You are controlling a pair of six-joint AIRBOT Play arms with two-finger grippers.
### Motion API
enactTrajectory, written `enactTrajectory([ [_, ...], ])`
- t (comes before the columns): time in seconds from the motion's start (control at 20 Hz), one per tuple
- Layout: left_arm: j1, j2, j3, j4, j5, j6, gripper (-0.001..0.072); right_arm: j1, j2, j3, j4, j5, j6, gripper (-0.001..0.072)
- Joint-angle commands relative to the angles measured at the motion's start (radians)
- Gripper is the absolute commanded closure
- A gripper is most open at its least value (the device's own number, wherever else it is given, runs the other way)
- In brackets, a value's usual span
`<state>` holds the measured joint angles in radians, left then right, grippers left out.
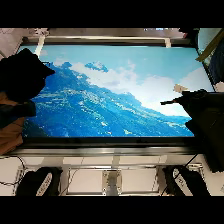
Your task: Fold the clothes and pants, and hang the long-sleeved shirts on hangers.
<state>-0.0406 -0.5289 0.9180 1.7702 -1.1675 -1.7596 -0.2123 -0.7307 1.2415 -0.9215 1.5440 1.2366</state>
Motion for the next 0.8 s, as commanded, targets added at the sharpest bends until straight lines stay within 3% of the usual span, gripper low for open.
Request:
enactTrajectory([
  [0.0, 0.001, -0.07, 0.0, 0.098, 0.02, 0.009, 0.0005, 0.001, 0.001, 0.0, 0.0, -0.003, 0.0, 0.0696],
  [0.3, 0.082, -0.339, 0.0, 0.48, 0.042, 0.016, 0.0004, 0.001, 0.001, 0.0, 0.0, -0.018, 0.001, 0.0696],
  [0.6, 0.445, -0.617, 0.0, 0.47, 0.055, 0.011, 0.0004, 0.001, 0.001, 0.0, -0.015, -0.038, 0.0, 0.0696],
  [0.75, 0.537, -0.73, 0.0, 0.47, 0.117, 0.011, 0.0004, 0.001, 0.001, -0.002, -0.026, -0.073, 0.001, 0.0696],
])
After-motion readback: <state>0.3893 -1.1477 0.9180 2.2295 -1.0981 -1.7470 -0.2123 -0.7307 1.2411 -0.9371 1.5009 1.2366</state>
